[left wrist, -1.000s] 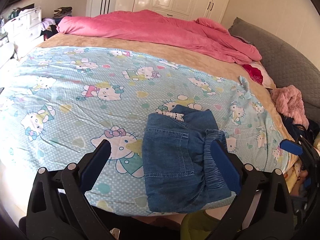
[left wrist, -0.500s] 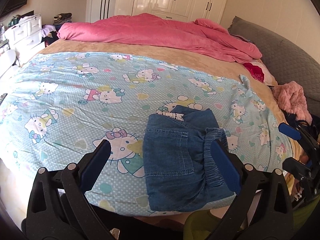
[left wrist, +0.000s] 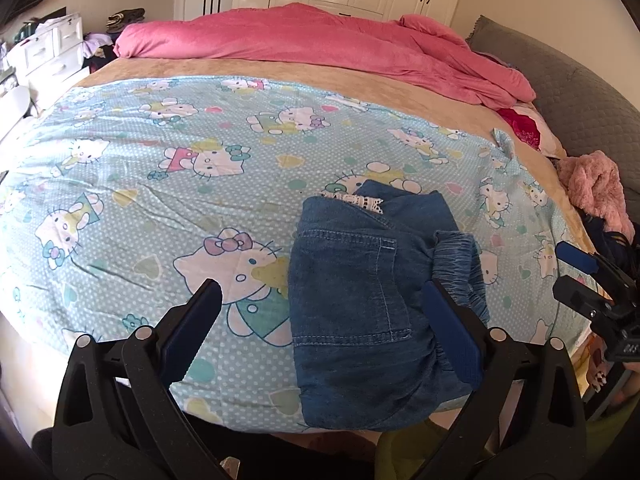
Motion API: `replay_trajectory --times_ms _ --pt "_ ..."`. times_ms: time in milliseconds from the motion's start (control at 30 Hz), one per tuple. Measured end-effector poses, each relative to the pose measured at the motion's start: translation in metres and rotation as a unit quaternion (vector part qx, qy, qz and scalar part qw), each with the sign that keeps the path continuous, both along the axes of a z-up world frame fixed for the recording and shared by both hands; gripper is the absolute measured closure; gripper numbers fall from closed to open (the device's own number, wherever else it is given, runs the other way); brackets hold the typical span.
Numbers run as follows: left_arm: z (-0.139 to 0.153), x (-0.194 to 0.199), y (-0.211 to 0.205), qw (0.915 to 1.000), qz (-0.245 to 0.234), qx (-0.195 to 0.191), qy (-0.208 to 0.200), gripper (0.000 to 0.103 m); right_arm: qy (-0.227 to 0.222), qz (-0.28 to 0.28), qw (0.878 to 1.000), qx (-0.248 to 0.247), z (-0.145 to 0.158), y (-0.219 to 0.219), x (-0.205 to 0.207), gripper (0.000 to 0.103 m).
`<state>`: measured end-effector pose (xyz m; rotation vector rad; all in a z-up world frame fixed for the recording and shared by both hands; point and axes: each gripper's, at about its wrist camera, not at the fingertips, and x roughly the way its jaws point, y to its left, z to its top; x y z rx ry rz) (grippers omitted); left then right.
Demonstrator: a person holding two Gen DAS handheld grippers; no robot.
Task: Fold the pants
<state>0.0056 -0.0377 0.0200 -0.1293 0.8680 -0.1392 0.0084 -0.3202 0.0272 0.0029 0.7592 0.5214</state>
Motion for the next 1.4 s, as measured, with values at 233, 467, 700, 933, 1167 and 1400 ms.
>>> replay_trajectory --times_ms 233,467,700,933,1167,1400 --pt "-0.022 0.011 0.0 0.9996 0.0 -0.005 0.027 0.01 0.059 -0.021 0.998 0.008 -0.026 -0.002 0.023 0.009" --pt "-0.044 0.022 0.0 0.9987 -0.005 -0.012 0.049 0.01 0.119 -0.024 0.992 0.038 -0.05 0.001 0.039 0.021" --pt "-0.061 0.036 0.003 0.9972 -0.005 -0.034 0.066 0.01 0.138 -0.014 0.99 0.041 -0.062 0.015 0.053 0.042" --pt "-0.069 0.045 -0.005 0.9968 -0.02 -0.034 0.07 0.01 0.145 -0.008 0.989 0.033 -0.072 0.025 0.067 0.043" --pt "-0.071 0.051 -0.016 0.9957 -0.043 -0.041 0.071 0.01 0.143 0.008 0.989 0.038 -0.081 0.032 0.078 0.041" --pt "-0.073 0.054 -0.022 0.9954 -0.049 -0.045 0.069 0.017 0.135 0.02 0.989 0.051 -0.082 0.032 0.079 0.052"
